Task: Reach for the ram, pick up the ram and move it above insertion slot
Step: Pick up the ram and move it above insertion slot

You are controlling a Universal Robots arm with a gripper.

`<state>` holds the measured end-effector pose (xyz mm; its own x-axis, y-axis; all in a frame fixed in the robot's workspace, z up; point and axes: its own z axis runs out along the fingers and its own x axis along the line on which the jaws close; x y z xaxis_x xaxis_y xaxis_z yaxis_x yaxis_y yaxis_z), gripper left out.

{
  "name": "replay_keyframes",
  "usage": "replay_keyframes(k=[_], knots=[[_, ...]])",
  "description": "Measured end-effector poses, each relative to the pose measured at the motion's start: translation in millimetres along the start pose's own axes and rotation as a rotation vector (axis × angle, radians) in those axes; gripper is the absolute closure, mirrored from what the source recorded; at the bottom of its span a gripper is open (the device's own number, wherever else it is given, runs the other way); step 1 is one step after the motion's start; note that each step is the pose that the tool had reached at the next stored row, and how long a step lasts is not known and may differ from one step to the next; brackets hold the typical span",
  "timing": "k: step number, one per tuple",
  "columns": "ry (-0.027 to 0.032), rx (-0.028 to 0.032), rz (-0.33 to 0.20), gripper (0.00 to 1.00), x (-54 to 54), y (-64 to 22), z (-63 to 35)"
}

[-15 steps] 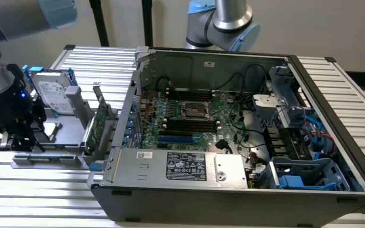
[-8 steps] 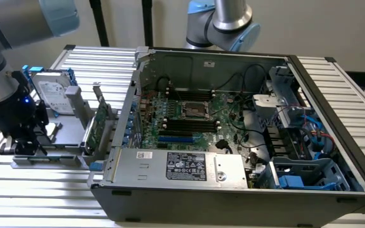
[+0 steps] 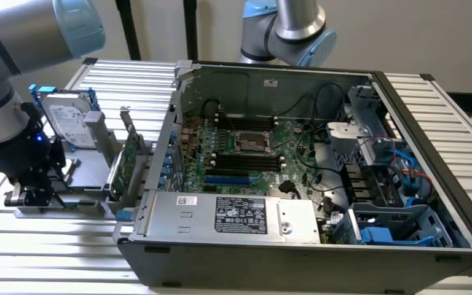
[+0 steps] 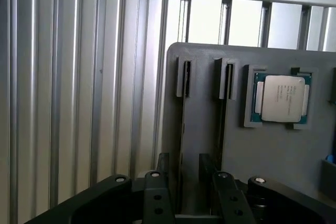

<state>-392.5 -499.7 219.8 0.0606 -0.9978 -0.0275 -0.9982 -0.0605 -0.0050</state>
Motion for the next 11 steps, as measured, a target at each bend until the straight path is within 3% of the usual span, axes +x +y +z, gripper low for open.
replay_keyframes(k=[11], knots=[[-0.0009, -0.0009, 0.002, 0.64, 0.8, 2.3, 15.5]])
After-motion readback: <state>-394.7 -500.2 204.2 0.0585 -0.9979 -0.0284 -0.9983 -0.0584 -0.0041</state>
